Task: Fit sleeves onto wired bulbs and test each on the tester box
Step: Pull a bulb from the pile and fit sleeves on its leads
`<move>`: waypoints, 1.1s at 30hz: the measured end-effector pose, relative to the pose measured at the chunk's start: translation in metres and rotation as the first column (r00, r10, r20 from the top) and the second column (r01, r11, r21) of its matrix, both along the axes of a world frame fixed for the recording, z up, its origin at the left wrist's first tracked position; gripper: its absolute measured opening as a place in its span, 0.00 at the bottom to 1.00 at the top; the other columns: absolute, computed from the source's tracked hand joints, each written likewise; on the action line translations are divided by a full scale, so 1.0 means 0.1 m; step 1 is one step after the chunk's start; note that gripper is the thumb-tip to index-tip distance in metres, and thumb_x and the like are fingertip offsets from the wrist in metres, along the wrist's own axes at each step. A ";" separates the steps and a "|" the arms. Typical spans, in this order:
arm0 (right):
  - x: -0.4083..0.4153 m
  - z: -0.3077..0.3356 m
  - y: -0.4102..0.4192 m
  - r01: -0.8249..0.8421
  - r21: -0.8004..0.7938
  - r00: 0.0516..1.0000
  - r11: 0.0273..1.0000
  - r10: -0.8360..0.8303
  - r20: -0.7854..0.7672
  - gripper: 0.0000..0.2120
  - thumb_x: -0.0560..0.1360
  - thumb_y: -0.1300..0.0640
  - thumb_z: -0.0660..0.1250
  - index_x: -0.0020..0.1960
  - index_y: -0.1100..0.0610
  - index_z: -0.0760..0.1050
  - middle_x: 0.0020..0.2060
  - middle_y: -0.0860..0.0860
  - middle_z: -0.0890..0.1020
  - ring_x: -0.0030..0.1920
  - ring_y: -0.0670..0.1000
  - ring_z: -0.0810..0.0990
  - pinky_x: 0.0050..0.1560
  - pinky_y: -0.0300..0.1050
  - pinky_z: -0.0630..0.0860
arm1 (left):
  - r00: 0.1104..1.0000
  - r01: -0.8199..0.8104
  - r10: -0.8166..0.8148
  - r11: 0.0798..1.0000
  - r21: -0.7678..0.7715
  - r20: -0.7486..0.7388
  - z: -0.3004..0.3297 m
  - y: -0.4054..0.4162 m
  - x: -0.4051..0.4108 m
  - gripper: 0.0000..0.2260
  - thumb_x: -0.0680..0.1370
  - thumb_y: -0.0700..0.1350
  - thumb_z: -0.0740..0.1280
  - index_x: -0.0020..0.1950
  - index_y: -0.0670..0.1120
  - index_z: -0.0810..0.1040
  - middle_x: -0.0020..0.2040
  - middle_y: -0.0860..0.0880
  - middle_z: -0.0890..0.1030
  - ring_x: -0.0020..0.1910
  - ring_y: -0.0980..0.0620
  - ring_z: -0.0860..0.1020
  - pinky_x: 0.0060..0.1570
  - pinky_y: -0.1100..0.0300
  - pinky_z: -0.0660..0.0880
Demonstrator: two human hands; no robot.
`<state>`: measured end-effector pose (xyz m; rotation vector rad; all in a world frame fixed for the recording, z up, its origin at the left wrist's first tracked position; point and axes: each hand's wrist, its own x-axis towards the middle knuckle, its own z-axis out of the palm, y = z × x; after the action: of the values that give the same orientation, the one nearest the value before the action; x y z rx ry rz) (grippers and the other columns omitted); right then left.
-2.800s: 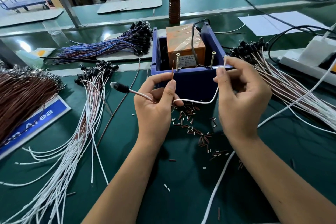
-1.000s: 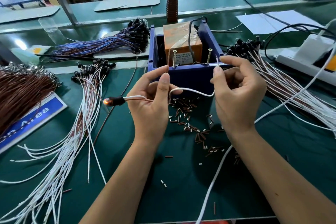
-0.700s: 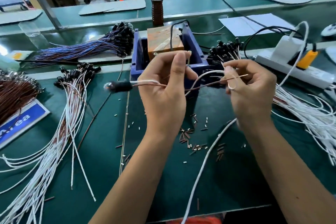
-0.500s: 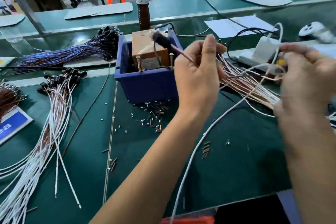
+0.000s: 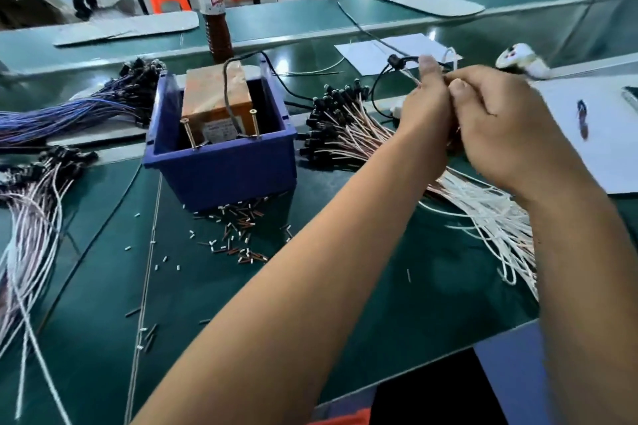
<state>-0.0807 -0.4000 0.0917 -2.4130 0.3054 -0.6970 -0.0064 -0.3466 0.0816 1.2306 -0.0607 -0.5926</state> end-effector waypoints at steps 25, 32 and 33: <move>0.54 -0.46 -0.17 -0.017 -0.147 0.977 0.989 -0.015 -0.211 0.10 0.84 0.54 0.64 0.47 0.52 0.81 0.42 0.56 0.83 0.47 0.63 0.80 0.41 0.51 0.71 | 0.861 -0.345 0.223 0.917 0.203 0.458 -0.41 0.42 0.24 0.07 0.81 0.44 0.66 0.46 0.44 0.80 0.42 0.44 0.86 0.45 0.42 0.85 0.52 0.45 0.82; 0.74 -0.47 -0.09 -0.171 -0.201 0.971 0.965 0.131 -0.200 0.12 0.86 0.51 0.59 0.46 0.50 0.77 0.41 0.56 0.82 0.45 0.61 0.79 0.44 0.57 0.76 | 0.948 -0.304 0.312 0.946 0.112 -0.064 -0.50 0.39 0.39 0.10 0.82 0.42 0.68 0.43 0.41 0.74 0.30 0.43 0.82 0.26 0.48 0.80 0.31 0.59 0.77; 0.74 -0.47 -0.09 -0.179 -0.209 0.968 0.961 0.134 -0.214 0.12 0.86 0.51 0.59 0.49 0.50 0.78 0.43 0.56 0.83 0.46 0.61 0.79 0.46 0.57 0.77 | 0.945 -0.299 0.310 0.948 0.104 -0.103 -0.49 0.38 0.40 0.11 0.82 0.43 0.69 0.42 0.40 0.74 0.26 0.46 0.80 0.22 0.50 0.78 0.27 0.63 0.75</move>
<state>-0.0068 -0.4090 0.0448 -2.6962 0.1145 -0.4405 0.0338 -0.3088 0.0323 1.2563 0.2549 -0.3987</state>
